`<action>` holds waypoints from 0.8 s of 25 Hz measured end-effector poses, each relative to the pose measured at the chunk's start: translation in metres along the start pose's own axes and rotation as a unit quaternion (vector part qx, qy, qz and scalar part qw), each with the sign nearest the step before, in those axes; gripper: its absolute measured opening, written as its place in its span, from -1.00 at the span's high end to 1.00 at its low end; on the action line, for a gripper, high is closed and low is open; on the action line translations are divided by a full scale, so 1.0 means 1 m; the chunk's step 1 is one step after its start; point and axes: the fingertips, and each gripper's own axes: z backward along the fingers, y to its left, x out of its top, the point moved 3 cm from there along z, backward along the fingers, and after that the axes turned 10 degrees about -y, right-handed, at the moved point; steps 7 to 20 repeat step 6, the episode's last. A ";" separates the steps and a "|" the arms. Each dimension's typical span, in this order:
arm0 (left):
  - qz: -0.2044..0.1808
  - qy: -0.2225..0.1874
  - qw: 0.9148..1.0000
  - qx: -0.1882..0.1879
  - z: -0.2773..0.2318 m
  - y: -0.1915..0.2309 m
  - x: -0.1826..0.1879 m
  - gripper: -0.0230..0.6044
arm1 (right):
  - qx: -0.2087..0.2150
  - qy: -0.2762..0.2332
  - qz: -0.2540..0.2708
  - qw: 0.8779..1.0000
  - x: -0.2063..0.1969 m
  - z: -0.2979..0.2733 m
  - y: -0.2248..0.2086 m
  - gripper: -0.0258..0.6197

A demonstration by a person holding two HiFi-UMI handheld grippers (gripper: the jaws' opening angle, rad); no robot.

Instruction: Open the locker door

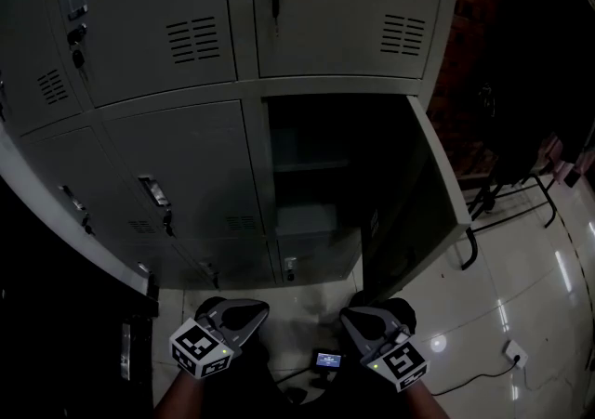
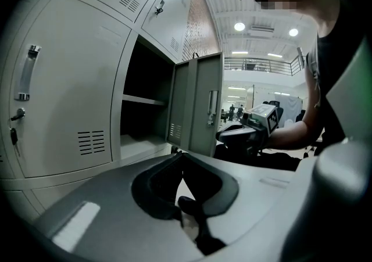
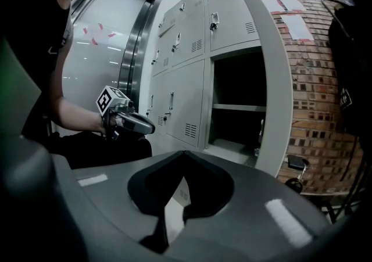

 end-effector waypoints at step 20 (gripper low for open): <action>-0.005 -0.002 1.000 -0.009 -0.002 -0.002 0.002 0.89 | 0.001 -0.001 0.004 1.000 0.000 -0.005 0.002 0.92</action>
